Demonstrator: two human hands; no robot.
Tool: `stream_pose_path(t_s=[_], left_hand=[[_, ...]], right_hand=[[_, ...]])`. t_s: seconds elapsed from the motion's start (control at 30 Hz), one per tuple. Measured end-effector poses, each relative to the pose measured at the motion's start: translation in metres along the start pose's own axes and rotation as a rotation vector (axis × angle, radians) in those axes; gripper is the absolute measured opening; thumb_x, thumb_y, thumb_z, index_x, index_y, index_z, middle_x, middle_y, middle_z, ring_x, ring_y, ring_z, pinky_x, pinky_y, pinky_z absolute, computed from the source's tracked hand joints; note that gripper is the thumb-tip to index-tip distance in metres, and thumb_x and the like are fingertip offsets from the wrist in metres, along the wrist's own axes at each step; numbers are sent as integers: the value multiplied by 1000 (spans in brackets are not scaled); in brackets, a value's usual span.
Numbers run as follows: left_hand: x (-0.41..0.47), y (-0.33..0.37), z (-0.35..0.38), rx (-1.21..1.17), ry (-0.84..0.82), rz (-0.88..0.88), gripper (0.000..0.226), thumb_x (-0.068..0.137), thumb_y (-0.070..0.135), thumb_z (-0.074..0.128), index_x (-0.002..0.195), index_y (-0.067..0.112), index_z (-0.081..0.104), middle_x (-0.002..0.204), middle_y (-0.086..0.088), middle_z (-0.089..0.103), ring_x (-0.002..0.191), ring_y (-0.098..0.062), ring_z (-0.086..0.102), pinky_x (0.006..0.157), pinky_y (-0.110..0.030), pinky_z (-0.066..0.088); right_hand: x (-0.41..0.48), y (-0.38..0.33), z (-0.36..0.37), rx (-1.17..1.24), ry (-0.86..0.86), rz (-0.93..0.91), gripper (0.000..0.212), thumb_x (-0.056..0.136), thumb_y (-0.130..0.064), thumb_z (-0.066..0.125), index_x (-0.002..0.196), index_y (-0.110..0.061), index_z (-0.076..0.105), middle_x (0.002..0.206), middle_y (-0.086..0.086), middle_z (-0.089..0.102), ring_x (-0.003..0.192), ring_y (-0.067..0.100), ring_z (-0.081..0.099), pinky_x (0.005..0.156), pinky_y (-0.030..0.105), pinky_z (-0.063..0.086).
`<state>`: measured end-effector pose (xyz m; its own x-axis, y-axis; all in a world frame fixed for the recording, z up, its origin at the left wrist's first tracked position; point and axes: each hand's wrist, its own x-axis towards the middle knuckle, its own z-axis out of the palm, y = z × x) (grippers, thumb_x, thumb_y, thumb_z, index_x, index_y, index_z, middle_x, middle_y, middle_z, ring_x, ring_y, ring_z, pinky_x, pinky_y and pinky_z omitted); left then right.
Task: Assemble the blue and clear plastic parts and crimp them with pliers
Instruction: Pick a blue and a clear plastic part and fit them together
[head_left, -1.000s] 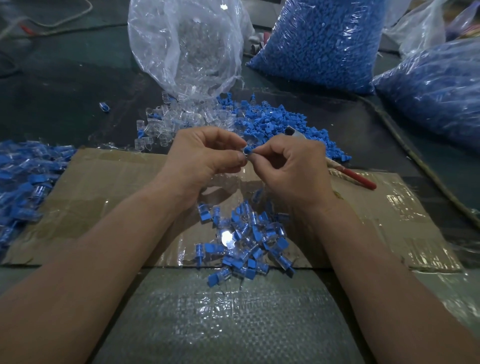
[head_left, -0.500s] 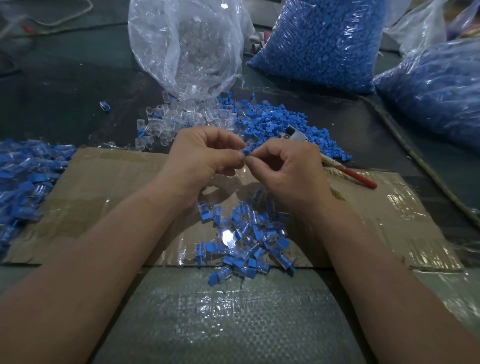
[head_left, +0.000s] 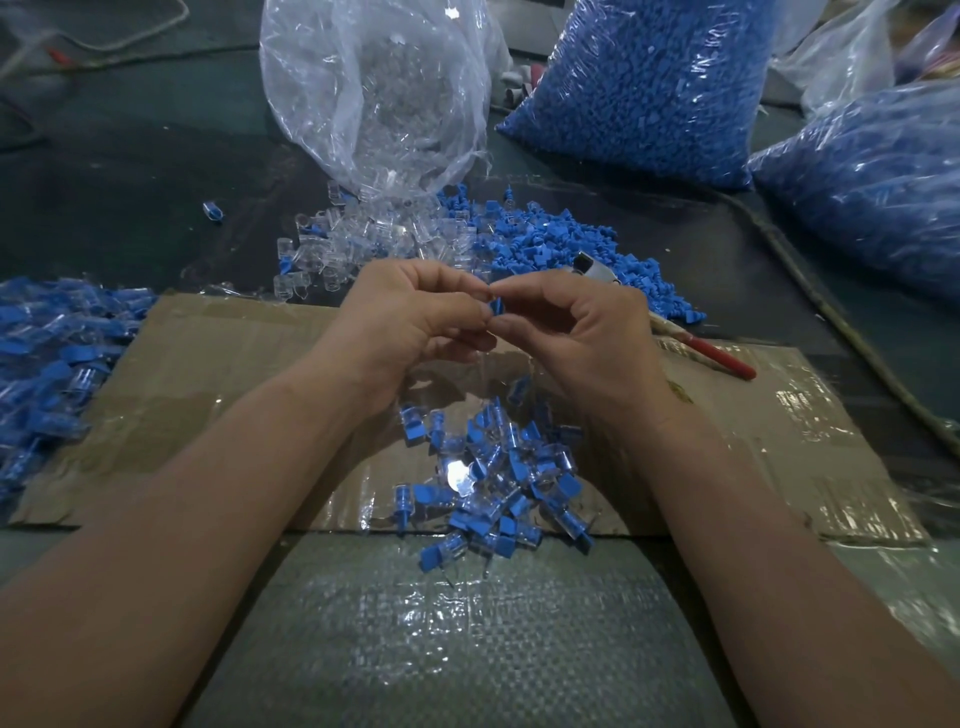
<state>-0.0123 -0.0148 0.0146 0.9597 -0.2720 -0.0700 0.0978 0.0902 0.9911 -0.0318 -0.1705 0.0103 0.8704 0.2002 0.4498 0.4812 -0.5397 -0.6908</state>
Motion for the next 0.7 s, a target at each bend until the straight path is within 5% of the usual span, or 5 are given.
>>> stream_pose_path(t_s=[0.43,0.7], left_hand=[[-2,2,3,-79,-4,-62,21,53,7,67,73,3,61,59,-7,67,51,-16,65,45,-19,51],[-1,2,2,-57,12,-67,10,67,-5,65,72,2,60,57,-7,67,51,-16,65,45,-18,50]], right_hand=[[0,0,-1,-145,54,-120,24,79,-8,66,102,-4,69,92,5,70,84,11,64,79,23,53],[0,-2,-1,-178,45,-149,24,79,-11,65,102,-4,69,93,7,71,85,13,65,78,29,54]])
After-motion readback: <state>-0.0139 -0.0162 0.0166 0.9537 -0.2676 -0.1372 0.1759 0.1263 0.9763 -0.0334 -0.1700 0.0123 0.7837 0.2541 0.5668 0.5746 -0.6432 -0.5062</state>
